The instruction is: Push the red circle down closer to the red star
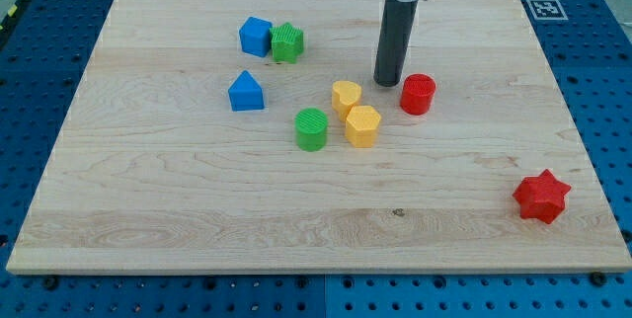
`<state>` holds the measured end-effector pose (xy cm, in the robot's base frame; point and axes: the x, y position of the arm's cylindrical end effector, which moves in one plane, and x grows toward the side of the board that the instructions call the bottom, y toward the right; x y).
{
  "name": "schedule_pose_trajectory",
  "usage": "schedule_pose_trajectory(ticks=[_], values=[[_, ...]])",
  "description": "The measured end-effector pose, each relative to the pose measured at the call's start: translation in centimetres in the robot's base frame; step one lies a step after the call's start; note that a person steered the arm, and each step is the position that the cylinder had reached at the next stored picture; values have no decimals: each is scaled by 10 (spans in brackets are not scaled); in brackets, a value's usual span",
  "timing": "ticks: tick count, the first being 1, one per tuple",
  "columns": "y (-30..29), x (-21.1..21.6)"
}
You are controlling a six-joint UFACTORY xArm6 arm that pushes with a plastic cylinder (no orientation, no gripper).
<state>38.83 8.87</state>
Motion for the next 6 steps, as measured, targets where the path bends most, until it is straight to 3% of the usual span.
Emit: schedule_pose_trajectory(ticks=[3,5,6], values=[[96,59],[105,108],[83,111]])
